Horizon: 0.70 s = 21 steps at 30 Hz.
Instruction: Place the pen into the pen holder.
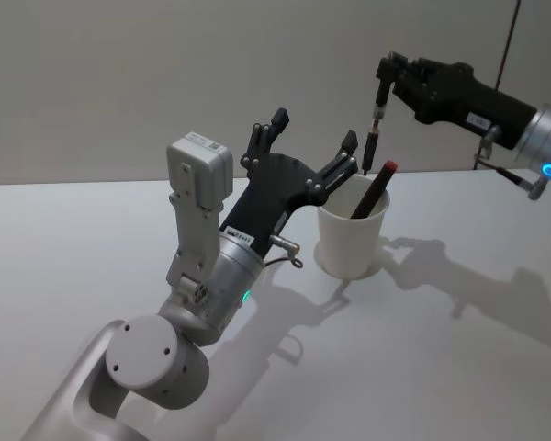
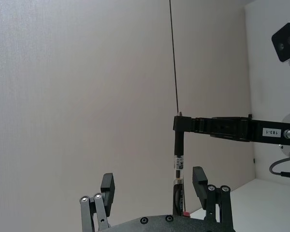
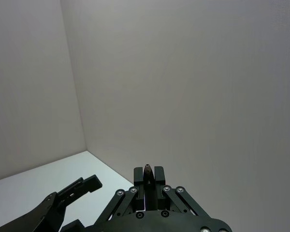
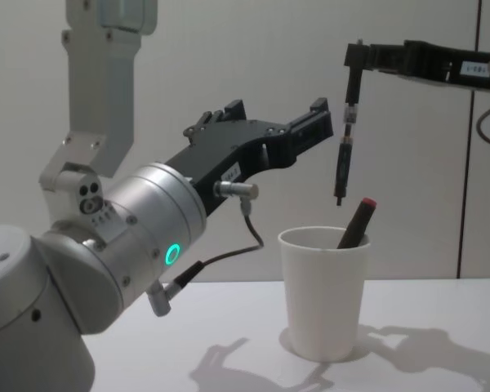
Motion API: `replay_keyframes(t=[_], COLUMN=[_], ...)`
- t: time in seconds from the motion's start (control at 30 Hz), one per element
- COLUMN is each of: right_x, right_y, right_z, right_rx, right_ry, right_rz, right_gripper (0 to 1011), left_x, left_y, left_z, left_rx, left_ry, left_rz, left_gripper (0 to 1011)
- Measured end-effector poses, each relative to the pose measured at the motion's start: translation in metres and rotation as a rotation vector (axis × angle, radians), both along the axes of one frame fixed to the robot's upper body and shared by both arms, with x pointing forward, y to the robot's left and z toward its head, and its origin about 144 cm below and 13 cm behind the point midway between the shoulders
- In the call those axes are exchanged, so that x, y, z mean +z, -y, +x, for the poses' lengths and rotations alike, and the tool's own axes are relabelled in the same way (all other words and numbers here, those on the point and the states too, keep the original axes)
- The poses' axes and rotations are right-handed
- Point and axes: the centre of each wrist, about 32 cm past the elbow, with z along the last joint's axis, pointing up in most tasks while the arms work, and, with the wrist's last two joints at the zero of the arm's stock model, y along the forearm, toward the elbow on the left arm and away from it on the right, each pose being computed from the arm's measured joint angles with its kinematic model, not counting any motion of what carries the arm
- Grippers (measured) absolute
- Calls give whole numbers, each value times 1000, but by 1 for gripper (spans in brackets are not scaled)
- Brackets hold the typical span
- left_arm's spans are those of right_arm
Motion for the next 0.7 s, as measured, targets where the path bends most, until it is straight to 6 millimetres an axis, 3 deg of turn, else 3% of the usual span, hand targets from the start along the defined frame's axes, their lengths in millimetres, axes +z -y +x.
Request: replay_keyframes(t=[0.7], right_x=[-9], right_y=[-7], right_z=[-1], right_rx=[16], right_ry=[-25], right_rz=[4], right_gripper=[120], left_x=[0], left_y=[0], left_z=[0], left_rx=[0], left_ry=[0], left_rz=[0], left_gripper=[1001])
